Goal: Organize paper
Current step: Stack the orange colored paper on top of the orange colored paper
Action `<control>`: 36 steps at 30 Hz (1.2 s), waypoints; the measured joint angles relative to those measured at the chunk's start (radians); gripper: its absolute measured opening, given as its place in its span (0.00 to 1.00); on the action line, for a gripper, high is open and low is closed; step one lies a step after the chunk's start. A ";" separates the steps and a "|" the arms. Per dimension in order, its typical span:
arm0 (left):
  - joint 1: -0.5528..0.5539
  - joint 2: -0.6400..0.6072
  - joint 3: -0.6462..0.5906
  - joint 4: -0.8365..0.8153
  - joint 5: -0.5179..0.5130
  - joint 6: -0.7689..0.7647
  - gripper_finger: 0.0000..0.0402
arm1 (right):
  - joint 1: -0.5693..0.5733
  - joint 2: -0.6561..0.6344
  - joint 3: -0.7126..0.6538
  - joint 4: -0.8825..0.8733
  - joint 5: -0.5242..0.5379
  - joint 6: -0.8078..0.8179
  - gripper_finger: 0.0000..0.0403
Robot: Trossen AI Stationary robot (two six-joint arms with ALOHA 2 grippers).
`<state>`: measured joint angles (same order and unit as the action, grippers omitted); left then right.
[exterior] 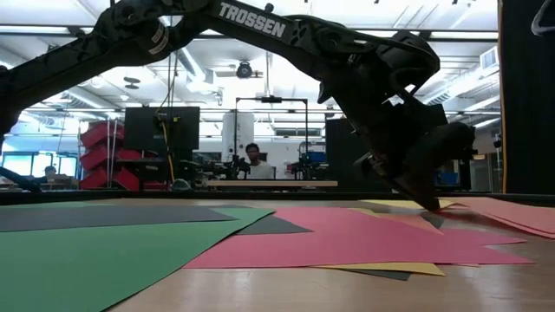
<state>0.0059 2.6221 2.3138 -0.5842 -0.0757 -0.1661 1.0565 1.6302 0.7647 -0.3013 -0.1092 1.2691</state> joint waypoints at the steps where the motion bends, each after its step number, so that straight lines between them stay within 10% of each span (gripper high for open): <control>1: 0.000 0.000 0.000 0.000 0.000 0.000 0.00 | 0.000 0.000 0.000 0.002 -0.001 -0.001 0.00; 36: -0.187 -0.104 -0.003 -0.183 0.000 -0.017 0.00 | 0.009 -0.016 -0.003 0.011 -0.035 0.020 0.00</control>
<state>-0.1812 2.5181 2.3113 -0.7671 -0.0756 -0.1826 1.0657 1.6144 0.7616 -0.2906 -0.1446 1.2892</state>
